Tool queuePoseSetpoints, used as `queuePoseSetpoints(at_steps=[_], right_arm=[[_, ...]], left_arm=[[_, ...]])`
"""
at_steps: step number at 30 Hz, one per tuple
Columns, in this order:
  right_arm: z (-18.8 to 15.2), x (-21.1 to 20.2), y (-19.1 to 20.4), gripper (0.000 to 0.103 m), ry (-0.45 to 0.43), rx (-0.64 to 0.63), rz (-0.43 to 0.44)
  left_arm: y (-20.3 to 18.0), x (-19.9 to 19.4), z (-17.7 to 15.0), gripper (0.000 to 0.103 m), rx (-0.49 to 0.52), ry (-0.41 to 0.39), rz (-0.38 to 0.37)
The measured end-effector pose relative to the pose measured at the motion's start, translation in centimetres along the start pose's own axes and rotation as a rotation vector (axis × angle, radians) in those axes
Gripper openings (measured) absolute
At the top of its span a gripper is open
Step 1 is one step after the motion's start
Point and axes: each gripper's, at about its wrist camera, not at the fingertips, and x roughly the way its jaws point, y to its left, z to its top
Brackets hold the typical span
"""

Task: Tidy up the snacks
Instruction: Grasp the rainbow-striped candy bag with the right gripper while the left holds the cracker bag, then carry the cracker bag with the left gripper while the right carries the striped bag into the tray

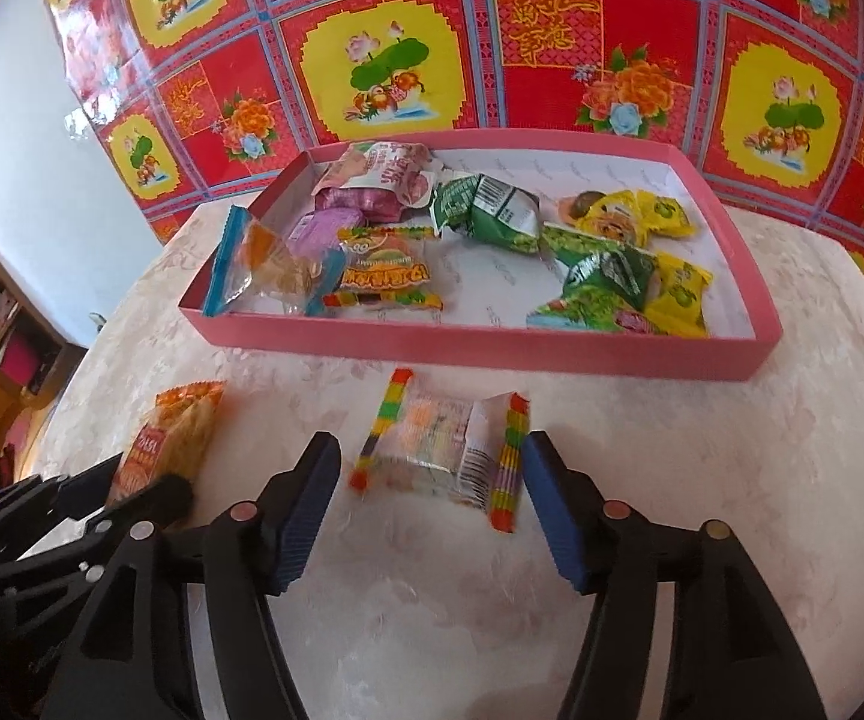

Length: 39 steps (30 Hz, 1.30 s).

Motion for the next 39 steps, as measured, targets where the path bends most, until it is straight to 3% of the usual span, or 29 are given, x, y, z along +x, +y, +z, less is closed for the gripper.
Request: queuePoseSetpoints(at_steps=[8,14,19,39], right_arm=[[0.1,0.2,0.0,0.063,-0.020,-0.002,-0.008],[0.1,0.1,-0.2,0.045,-0.028,-0.004,-0.045],[0.0,-0.2,-0.9,0.039,-0.032,0.016,-0.033],[-1.7,-2.8,-3.9,0.038,-0.054,0.109,-0.004]], left_arm=[[0.1,0.1,0.0,0.039,0.002,-0.006,-0.005],[0.1,0.1,-0.1,0.039,0.006,-0.009,-0.003],[0.0,0.1,-0.1,0.039,0.006,-0.010,-0.002],[0.1,0.1,-0.1,0.039,-0.003,-0.006,-0.012]])
